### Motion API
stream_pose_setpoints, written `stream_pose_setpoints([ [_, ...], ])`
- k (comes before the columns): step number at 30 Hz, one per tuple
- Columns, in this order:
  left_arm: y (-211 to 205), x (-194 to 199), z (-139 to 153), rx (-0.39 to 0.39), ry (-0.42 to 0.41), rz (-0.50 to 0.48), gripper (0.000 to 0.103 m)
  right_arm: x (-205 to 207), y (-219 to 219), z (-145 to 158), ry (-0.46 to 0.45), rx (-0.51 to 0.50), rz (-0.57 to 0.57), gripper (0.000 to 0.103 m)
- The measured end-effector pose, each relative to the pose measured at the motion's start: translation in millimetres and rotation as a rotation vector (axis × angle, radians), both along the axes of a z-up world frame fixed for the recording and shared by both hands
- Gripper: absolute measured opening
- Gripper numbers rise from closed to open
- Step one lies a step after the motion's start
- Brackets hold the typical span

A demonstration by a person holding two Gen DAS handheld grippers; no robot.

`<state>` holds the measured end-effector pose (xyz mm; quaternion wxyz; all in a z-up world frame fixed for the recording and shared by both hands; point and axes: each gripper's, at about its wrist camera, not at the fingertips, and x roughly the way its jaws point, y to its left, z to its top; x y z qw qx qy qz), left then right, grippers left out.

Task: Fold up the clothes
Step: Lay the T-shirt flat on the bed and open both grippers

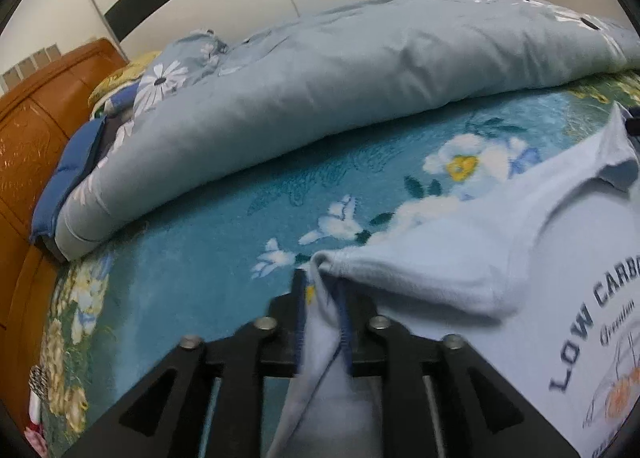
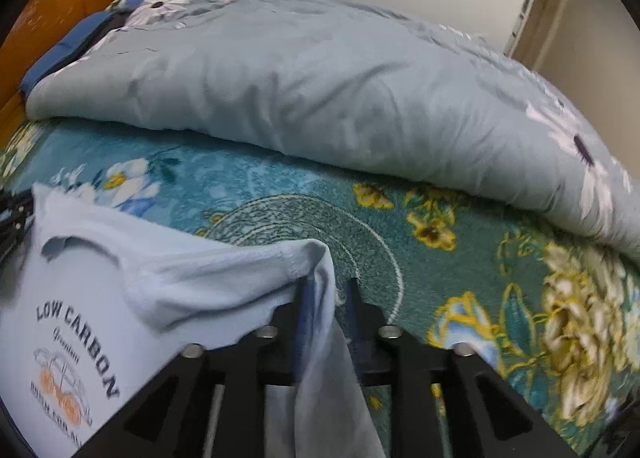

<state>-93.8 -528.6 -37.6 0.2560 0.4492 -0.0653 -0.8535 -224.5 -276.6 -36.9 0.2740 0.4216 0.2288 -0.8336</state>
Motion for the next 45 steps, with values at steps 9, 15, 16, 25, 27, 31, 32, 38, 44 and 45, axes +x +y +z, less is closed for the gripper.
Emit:
stream_pose_setpoints([
  [9, 27.2, -6.9, -10.1, -0.170, -0.076, -0.106, 0.034, 46.5, -26.3, 6.9, -0.041, 0.056, 0.216, 0.037],
  [15, 6.8, -28.2, -5.9, -0.114, -0.046, -0.026, 0.034, 41.4, -55.1, -7.9, -0.060, 0.072, 0.239, 0.037],
  [16, -1.3, -32.3, -3.4, -0.076, -0.031, 0.001, 0.034, 36.5, -56.9, -5.6, -0.054, 0.056, 0.223, 0.037],
  [25, -39.2, -46.5, -8.2, 0.186, 0.007, 0.145, 0.036, -19.4, -55.7, 11.7, -0.060, -0.076, 0.009, 0.037],
  [27, -38.4, -38.3, -0.6, 0.227, 0.023, 0.113, 0.036, -18.5, -51.1, 15.1, -0.064, -0.089, 0.011, 0.037],
  [31, -34.6, -6.8, 27.8, 0.272, 0.088, 0.069, 0.036, -2.8, -33.4, 39.6, -0.034, -0.113, 0.055, 0.037],
  [32, -32.7, 8.4, 38.6, 0.277, 0.117, 0.073, 0.036, 2.5, -23.9, 48.8, -0.032, -0.127, 0.066, 0.037],
  [38, -4.5, 120.0, 72.4, 0.260, 0.219, 0.105, 0.038, 52.4, 74.4, 68.4, -0.053, -0.128, 0.022, 0.037],
  [44, 43.9, 233.0, 63.7, 0.109, 0.235, 0.167, 0.044, 129.4, 173.0, 43.5, -0.140, -0.097, -0.061, 0.037],
  [45, 46.8, 242.4, 60.1, 0.104, 0.233, 0.176, 0.044, 140.9, 185.1, 34.1, -0.161, -0.086, -0.074, 0.037],
])
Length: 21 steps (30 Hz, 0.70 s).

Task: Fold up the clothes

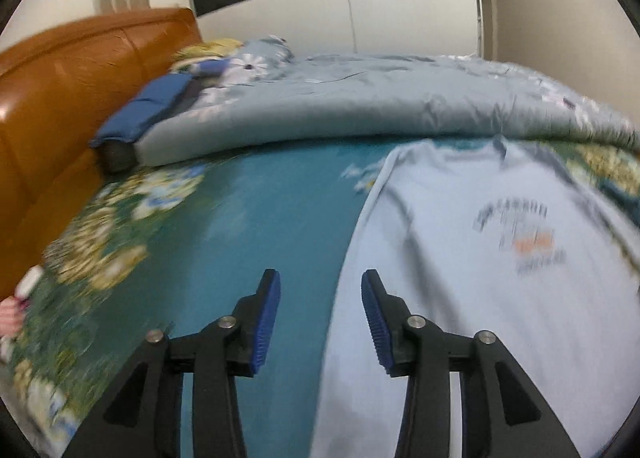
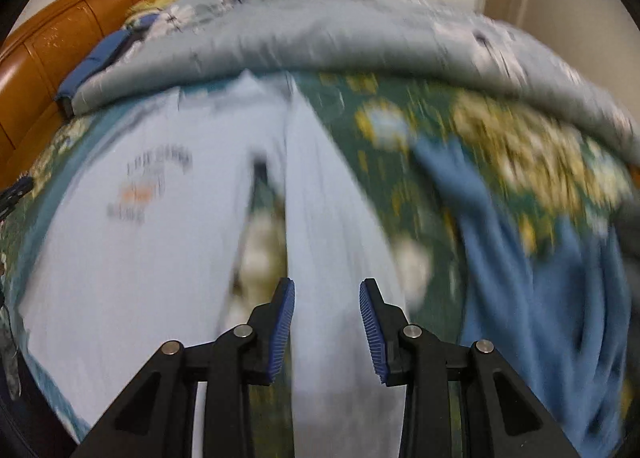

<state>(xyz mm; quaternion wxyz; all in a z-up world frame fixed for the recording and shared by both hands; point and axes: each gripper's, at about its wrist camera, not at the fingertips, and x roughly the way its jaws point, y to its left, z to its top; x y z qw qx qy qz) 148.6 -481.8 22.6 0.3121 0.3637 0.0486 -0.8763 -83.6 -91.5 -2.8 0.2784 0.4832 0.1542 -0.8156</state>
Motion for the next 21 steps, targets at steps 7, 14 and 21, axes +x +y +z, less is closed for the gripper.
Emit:
stream_pose_setpoints([
  [7, 28.1, 70.9, -32.8, 0.109, 0.040, 0.092, 0.044, 40.7, 10.5, -25.1, -0.011, 0.018, -0.007, 0.037],
  [14, 31.7, 125.2, -61.5, 0.213, 0.057, 0.217, 0.044, 44.3, 1.8, -26.2, 0.028, 0.108, -0.024, 0.008],
  [21, 25.4, 143.3, -63.5, 0.277, 0.098, 0.240, 0.045, 10.8, 30.4, 19.0, 0.052, 0.020, -0.127, 0.003],
])
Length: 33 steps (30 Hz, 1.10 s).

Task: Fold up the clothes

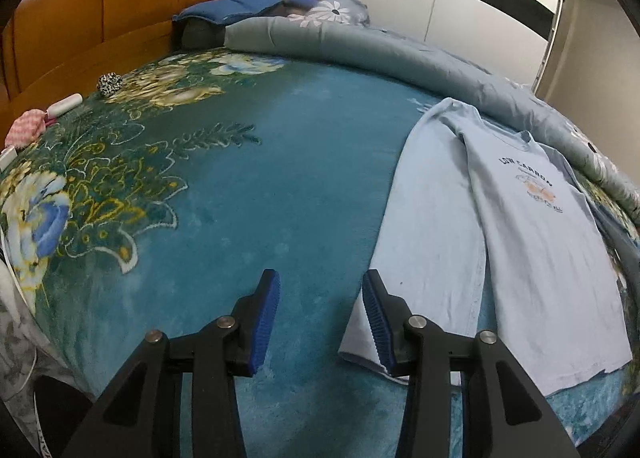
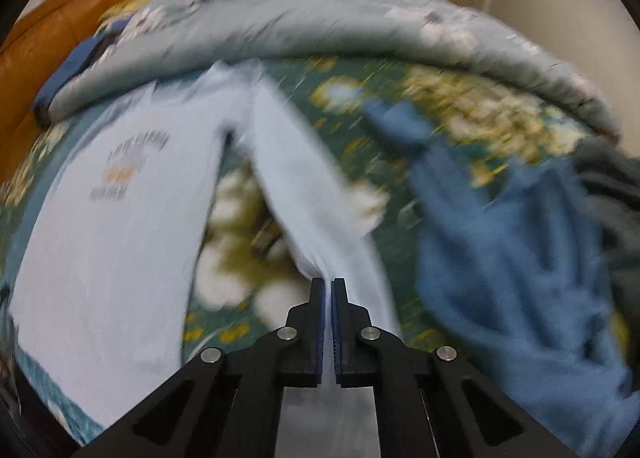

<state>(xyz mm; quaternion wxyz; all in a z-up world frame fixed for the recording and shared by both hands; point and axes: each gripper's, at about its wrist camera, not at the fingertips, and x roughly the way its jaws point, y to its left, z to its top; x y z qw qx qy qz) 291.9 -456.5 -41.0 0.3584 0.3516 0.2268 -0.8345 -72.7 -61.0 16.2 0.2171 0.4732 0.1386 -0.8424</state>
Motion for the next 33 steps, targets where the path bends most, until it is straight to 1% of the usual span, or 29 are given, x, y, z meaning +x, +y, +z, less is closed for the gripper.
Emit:
stream_pose_setpoints([
  [3, 0.5, -0.5, -3.0, 0.022, 0.014, -0.014, 0.045, -19.5, 17.9, 29.5, 0.066, -0.011, -0.086, 0.003],
  [5, 0.9, -2.3, -7.5, 0.052, 0.028, -0.025, 0.045, -37.3, 23.2, 40.5, 0.105, 0.024, -0.127, 0.003],
  [6, 1.8, -2.7, -8.8, 0.053, 0.025, -0.023, 0.045, -46.9, 25.8, 43.2, 0.105, 0.032, -0.144, 0.003],
  [9, 7.6, -5.2, -9.8, 0.026, 0.010, -0.016, 0.045, -71.1, 31.8, 37.2, 0.082, 0.052, -0.198, 0.003],
  [11, 9.2, -6.3, -9.9, 0.022, 0.003, -0.021, 0.045, -85.0, 35.1, 29.7, 0.068, 0.072, -0.233, 0.003],
  [14, 11.5, -6.9, -9.5, 0.026, 0.012, -0.036, 0.045, -94.8, 39.2, 23.0, 0.048, 0.049, -0.271, 0.004],
  [16, 14.3, -8.9, -10.0, 0.023, 0.011, -0.049, 0.045, -90.8, 40.2, 21.5, 0.059, 0.032, -0.282, 0.006],
  [18, 17.5, -11.3, -10.5, 0.019, 0.009, -0.060, 0.045, -86.5, 41.0, 24.1, 0.086, 0.032, -0.277, 0.017],
  [19, 18.9, -12.2, -10.8, 0.018, 0.011, -0.064, 0.045, -83.2, 40.4, 27.2, 0.107, 0.036, -0.271, 0.027],
  [20, 20.5, -13.2, -11.2, 0.018, 0.016, -0.068, 0.045, -79.7, 39.7, 30.5, 0.128, 0.040, -0.264, 0.034],
  [21, 22.2, -14.2, -11.6, 0.014, 0.018, -0.069, 0.044, -72.3, 37.9, 37.3, 0.164, 0.046, -0.250, 0.035],
  [22, 24.0, -15.2, -12.0, 0.011, 0.020, -0.070, 0.039, -65.3, 36.3, 43.7, 0.196, 0.049, -0.236, 0.036],
  [23, 25.9, -16.3, -12.4, 0.002, 0.019, -0.069, 0.024, -58.3, 34.8, 50.0, 0.227, 0.052, -0.222, 0.036],
  [25, 26.7, -17.5, -12.9, 0.001, 0.028, -0.063, 0.007, -47.3, 31.8, 59.0, 0.251, 0.036, -0.202, 0.037],
  [28, 23.3, -19.4, -10.6, -0.006, 0.035, -0.051, 0.005, -29.1, 25.7, 69.8, 0.271, 0.001, -0.163, 0.037],
  [30, 14.1, -18.8, -1.5, -0.058, 0.020, -0.025, 0.005, -18.4, 19.4, 72.1, 0.277, -0.003, -0.131, 0.037],
  [33, -12.1, -15.9, 21.7, -0.148, 0.001, 0.010, 0.005, -6.3, 10.2, 70.2, 0.278, 0.010, -0.086, 0.037],
])
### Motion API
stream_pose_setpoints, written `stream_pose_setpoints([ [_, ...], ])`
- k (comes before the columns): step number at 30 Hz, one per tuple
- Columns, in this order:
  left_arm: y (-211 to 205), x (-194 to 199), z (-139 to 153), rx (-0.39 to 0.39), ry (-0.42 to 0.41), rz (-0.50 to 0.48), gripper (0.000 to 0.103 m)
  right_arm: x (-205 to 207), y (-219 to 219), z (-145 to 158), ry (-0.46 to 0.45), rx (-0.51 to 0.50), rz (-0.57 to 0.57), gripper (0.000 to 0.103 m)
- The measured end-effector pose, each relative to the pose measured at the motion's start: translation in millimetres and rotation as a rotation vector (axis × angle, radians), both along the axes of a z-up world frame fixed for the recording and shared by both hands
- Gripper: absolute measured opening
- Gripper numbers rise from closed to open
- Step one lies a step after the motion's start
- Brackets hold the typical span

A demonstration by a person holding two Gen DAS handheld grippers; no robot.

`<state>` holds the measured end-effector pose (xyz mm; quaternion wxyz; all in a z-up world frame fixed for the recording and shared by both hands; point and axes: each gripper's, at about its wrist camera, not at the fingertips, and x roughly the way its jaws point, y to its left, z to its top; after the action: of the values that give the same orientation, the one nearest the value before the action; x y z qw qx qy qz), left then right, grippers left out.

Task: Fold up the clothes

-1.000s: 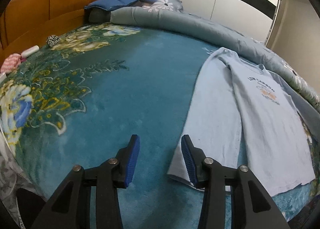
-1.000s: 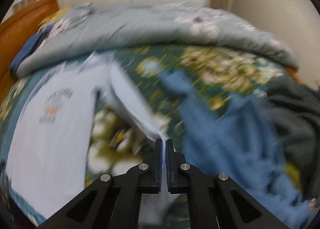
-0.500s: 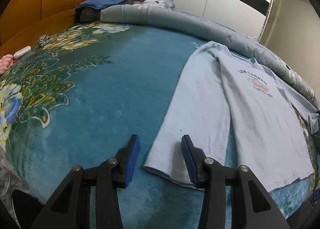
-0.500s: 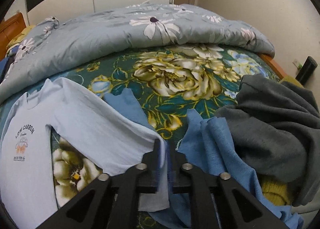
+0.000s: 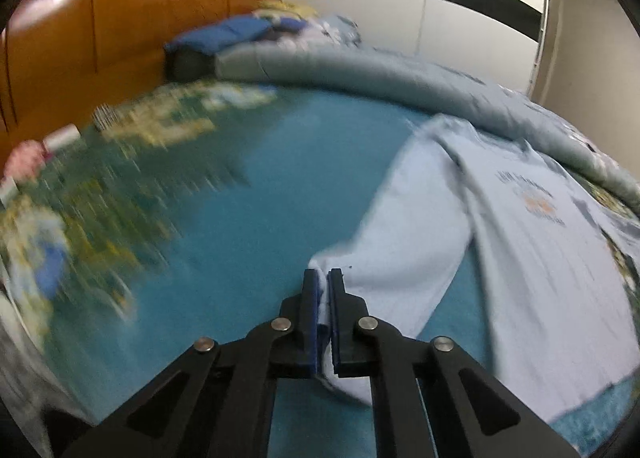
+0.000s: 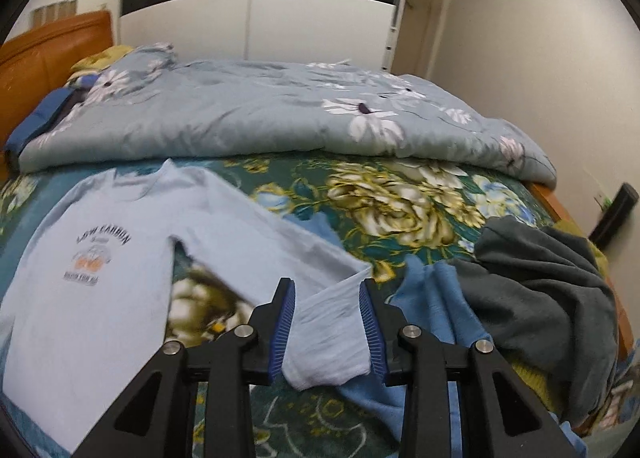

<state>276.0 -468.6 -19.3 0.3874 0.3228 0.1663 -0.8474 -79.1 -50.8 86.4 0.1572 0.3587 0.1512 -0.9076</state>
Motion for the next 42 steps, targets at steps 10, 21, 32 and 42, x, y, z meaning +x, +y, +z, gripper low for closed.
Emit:
stream_pose_setpoints([
  [10, -129.5, -6.7, 46.5, -0.205, -0.153, 0.191, 0.005, 16.6, -14.2, -19.1, -0.028, 0.035, 0.047, 0.037],
  [21, -156.3, -1.7, 13.5, 0.032, -0.053, 0.216, 0.024, 38.8, -34.2, -53.2, -0.127, 0.041, 0.120, 0.037],
  [32, 28.8, -4.1, -0.5, 0.192, 0.061, -0.234, 0.044, 109.8, -45.4, -107.0, -0.378, -0.106, 0.233, 0.037],
  [42, 81.1, -30.3, -27.5, 0.340, 0.083, -0.277, 0.044, 148.4, -31.8, -123.5, -0.449, -0.196, 0.258, 0.035],
])
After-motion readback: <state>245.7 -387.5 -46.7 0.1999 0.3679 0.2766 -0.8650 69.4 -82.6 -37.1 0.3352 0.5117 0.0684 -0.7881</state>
